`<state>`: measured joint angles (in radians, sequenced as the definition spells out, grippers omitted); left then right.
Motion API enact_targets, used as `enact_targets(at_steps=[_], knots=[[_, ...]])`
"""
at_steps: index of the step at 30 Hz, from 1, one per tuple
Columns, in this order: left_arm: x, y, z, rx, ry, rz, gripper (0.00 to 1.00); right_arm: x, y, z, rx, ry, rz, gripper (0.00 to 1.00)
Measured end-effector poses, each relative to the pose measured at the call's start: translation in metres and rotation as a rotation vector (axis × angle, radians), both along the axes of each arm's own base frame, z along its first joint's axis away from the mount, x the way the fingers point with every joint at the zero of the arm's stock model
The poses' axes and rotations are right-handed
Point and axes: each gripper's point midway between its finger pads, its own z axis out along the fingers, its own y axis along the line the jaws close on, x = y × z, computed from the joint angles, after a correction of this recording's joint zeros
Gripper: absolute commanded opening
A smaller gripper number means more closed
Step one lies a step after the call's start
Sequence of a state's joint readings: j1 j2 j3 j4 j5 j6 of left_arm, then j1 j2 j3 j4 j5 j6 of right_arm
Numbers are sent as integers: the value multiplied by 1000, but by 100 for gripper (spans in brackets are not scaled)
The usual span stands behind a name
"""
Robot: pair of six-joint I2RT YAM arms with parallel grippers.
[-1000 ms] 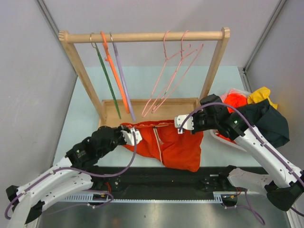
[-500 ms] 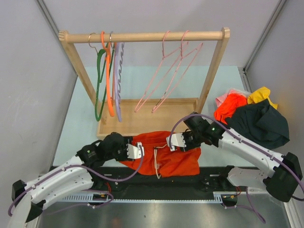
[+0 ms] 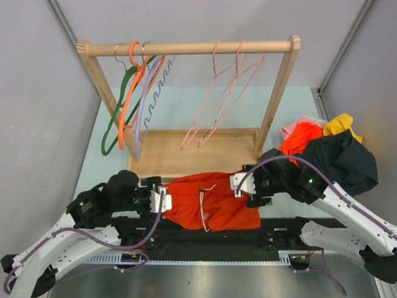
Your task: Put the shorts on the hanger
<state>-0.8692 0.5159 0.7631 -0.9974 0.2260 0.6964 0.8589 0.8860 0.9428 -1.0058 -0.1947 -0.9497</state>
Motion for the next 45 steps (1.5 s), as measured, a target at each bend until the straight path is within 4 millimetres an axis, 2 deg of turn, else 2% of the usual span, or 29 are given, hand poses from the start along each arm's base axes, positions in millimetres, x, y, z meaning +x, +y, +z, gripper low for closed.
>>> enact_targets(at_steps=[5,8,9,12,15,16,17,20,22,28,36,42,45], knots=[[3,-2,38,-122,20,83,92,23,7,63,202,-1,-236,82],[9,-1,62,-195,16,136,92,37,14,109,358,3,-370,80],[9,-2,70,-220,17,137,96,41,15,125,412,13,-418,80],[5,-8,90,-291,31,120,96,53,23,167,560,36,-519,80],[4,-11,99,-348,57,125,96,72,26,215,730,73,-627,76],[4,-12,101,-365,70,129,96,87,26,241,831,94,-688,75],[4,-12,102,-374,79,133,96,94,20,245,846,85,-718,73],[2,-13,105,-413,99,145,96,128,8,281,1026,148,-860,67],[2,-11,106,-440,105,173,96,144,8,289,1102,203,-924,65],[8,-3,109,-502,111,265,97,169,31,287,1188,364,-1029,62],[12,0,112,-520,99,303,97,161,68,286,1209,487,-1000,64],[12,0,112,-520,99,303,97,166,72,297,1262,458,-985,59],[13,1,112,-520,98,304,97,170,75,295,1275,458,-986,58]])
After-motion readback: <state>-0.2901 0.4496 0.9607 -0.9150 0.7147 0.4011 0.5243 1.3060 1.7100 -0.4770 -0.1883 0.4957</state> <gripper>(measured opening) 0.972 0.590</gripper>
